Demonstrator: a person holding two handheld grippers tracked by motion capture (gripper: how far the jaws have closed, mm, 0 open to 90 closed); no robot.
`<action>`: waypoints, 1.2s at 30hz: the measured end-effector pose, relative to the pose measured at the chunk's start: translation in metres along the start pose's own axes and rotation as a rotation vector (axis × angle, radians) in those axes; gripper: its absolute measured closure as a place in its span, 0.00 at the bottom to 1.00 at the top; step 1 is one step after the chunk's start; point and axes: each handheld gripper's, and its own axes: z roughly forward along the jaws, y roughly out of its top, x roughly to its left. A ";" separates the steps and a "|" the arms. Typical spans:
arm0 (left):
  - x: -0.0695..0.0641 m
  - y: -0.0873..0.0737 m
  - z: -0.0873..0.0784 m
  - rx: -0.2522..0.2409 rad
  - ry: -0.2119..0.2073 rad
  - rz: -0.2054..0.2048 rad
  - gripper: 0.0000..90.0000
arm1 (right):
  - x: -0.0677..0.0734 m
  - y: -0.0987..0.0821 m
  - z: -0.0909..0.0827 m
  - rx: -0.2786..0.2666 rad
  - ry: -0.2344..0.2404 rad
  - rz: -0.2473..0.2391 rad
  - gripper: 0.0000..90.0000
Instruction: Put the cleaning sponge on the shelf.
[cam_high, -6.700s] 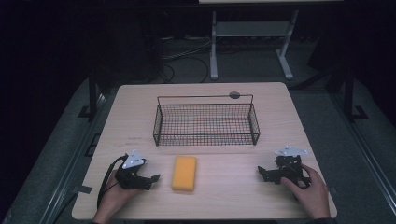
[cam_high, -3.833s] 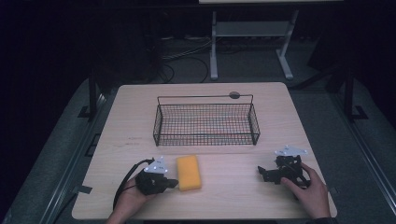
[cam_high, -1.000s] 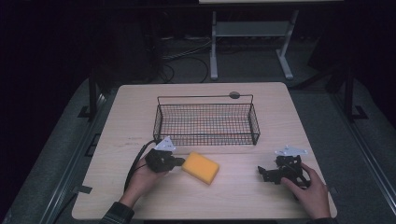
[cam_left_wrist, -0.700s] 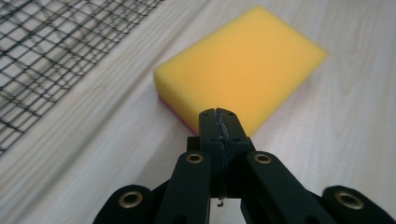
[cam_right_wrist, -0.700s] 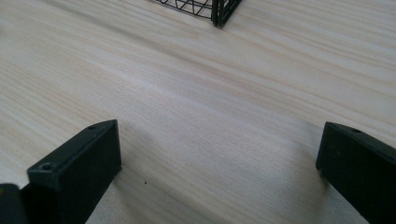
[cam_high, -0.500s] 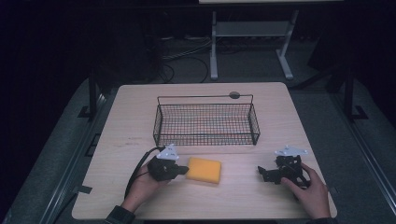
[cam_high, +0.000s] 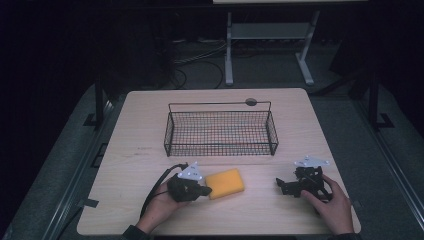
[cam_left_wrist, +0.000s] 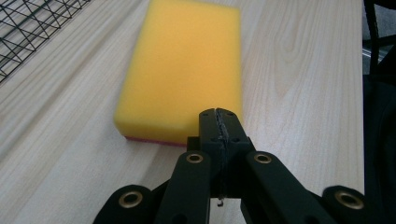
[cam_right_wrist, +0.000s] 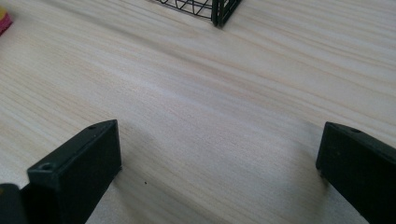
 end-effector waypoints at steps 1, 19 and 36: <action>0.000 0.000 0.000 -0.001 0.001 -0.007 1.00 | 0.000 0.000 0.000 0.000 0.000 0.000 0.00; 0.015 0.001 -0.014 0.031 0.059 -0.082 0.48 | 0.000 0.000 0.000 0.000 0.000 0.000 0.00; 0.018 0.030 -0.013 0.112 0.078 -0.049 0.14 | 0.000 0.000 0.000 0.000 0.000 0.000 0.00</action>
